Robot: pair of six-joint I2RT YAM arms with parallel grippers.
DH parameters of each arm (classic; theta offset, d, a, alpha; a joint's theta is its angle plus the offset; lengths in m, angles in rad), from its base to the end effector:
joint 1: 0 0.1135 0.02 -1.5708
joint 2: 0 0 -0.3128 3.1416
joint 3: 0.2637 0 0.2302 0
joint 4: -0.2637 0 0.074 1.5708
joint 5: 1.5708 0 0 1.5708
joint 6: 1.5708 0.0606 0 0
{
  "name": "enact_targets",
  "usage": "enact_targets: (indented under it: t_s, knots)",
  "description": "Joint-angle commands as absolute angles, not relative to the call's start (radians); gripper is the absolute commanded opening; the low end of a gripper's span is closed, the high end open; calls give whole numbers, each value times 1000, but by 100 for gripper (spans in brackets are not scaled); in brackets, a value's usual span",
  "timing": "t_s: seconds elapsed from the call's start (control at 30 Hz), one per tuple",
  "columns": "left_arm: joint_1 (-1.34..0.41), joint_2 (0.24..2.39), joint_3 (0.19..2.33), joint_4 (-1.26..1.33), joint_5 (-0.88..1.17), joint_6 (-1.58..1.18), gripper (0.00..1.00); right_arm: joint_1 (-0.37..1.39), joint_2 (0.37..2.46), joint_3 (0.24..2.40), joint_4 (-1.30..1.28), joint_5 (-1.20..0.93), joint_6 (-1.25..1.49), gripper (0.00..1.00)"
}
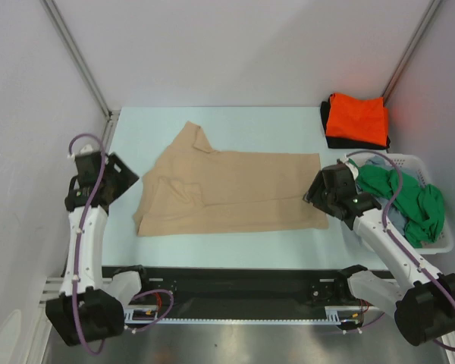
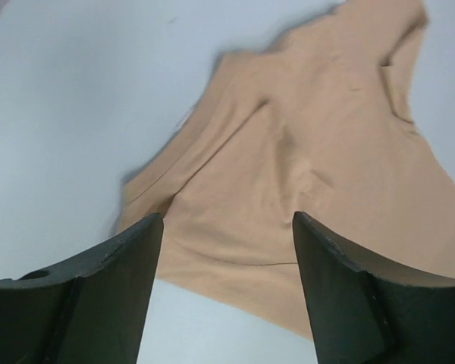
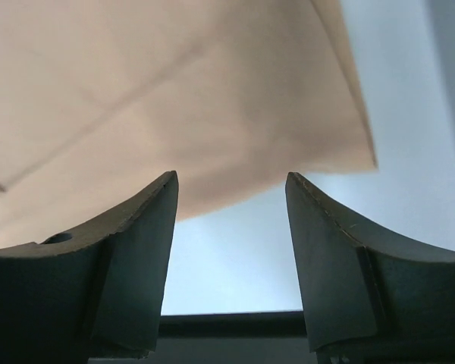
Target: Fold and stack the t-shirts
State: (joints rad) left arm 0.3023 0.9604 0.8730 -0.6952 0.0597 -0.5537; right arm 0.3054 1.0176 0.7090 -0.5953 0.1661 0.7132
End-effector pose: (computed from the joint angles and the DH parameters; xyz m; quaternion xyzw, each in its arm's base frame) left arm 0.1564 0.0450 0.3154 -0.3726 0.8444 -0.0755 0.3773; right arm 0.1636 0.0411 0.2642 0.2173 0.9167 0.0906 0.3230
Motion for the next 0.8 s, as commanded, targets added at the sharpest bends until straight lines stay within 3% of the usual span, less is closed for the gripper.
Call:
enact_targets:
  t_s: [0.0, 0.13, 0.33, 0.43, 0.5, 0.53, 0.6, 0.7, 0.77]
  knots:
    - [135, 1093, 1043, -617, -46, -454, 75, 336, 1052, 827, -514, 212, 660, 63]
    - [123, 1322, 1216, -516, 78, -408, 75, 400, 1094, 812, -360, 250, 664, 59]
    - [123, 1747, 1579, -388, 207, -422, 74, 546, 967, 514, -11, 236, 660, 64]
    - [106, 1960, 1772, -351, 249, -442, 72, 575, 884, 365, 165, 128, 634, 71]
    - [91, 2129, 1894, -376, 274, -448, 72, 578, 841, 263, 251, 68, 650, 82]
    - [87, 2188, 2030, -389, 288, -457, 72, 577, 792, 235, 274, 43, 646, 84]
    - [80, 2371, 2266, -454, 319, -472, 72, 575, 729, 189, 305, 11, 640, 98]
    - [69, 2557, 2446, -486, 307, -500, 74, 531, 687, 152, 359, -69, 655, 100]
    - [68, 2606, 2459, -410, 311, -529, 76, 468, 698, 123, 396, -150, 676, 100]
